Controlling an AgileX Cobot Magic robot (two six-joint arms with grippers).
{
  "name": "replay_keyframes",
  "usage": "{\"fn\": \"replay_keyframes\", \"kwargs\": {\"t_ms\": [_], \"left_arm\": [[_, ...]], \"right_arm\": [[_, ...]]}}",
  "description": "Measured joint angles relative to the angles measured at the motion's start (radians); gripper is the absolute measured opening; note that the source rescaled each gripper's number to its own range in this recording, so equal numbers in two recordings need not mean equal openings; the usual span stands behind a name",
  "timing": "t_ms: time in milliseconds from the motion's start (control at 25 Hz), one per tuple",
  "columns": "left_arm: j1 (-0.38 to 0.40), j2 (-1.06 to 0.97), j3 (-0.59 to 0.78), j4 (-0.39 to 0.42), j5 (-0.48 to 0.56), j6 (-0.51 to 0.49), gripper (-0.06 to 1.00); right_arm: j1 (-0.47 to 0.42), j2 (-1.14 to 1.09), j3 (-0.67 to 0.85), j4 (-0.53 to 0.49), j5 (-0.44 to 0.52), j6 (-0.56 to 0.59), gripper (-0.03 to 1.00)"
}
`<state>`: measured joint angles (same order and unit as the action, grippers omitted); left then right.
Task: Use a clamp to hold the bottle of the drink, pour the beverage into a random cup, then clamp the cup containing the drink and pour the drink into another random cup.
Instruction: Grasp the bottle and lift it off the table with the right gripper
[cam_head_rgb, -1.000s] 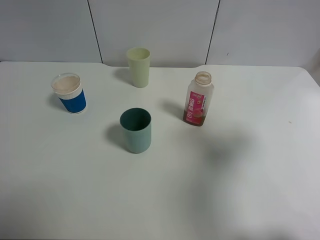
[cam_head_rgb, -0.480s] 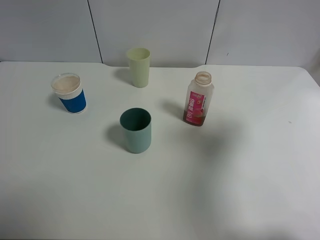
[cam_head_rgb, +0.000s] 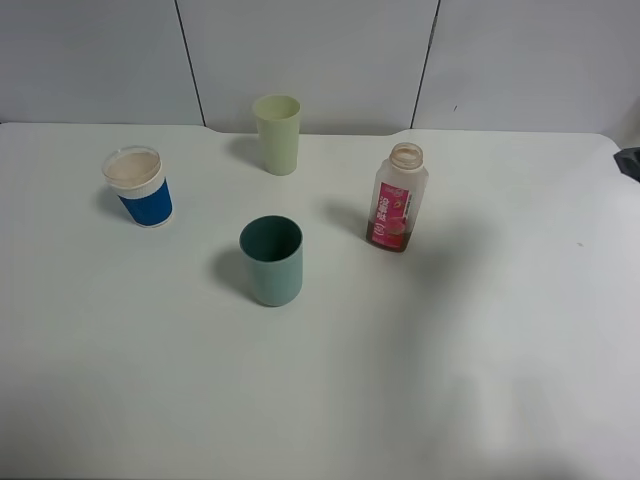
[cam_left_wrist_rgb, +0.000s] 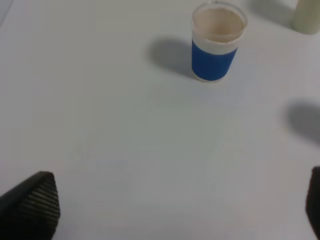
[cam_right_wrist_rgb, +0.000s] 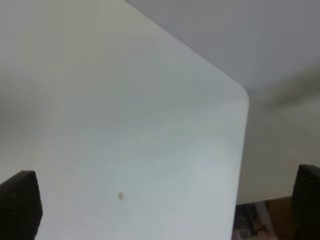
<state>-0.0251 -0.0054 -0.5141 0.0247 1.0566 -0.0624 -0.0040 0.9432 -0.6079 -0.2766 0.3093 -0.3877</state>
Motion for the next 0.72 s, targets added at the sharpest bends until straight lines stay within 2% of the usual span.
{"fn": "replay_keyframes", "kwargs": {"t_ms": [360,720], "left_arm": [[0.000,0.000,0.000,0.000,0.000,0.000,1.00],[0.000,0.000,0.000,0.000,0.000,0.000,1.00]], "right_arm": [[0.000,0.193,0.000,0.000,-0.220,0.000,1.00],[0.000,0.348,0.000,-0.003,-0.285,0.000,1.00]]}}
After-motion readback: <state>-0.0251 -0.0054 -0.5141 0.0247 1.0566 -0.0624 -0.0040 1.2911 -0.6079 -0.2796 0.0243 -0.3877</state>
